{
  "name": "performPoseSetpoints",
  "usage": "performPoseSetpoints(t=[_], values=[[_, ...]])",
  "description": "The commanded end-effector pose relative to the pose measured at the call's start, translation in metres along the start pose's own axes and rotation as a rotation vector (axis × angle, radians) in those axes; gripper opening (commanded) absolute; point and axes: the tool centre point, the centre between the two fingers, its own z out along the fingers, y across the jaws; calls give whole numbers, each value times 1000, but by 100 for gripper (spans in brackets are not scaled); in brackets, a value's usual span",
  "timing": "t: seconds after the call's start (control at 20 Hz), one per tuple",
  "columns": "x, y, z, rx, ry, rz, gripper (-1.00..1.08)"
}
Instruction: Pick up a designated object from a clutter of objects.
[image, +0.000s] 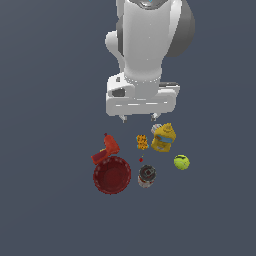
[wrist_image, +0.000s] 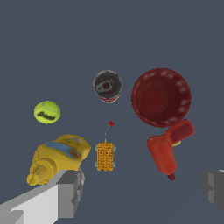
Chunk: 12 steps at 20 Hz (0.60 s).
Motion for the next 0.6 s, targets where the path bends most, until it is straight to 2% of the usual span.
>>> performPoseSetpoints(t=[0.0, 0.55], values=[[0, -3, 18, -3, -3, 3, 100], [-17, -21, 130, -16, -14, 14, 100]])
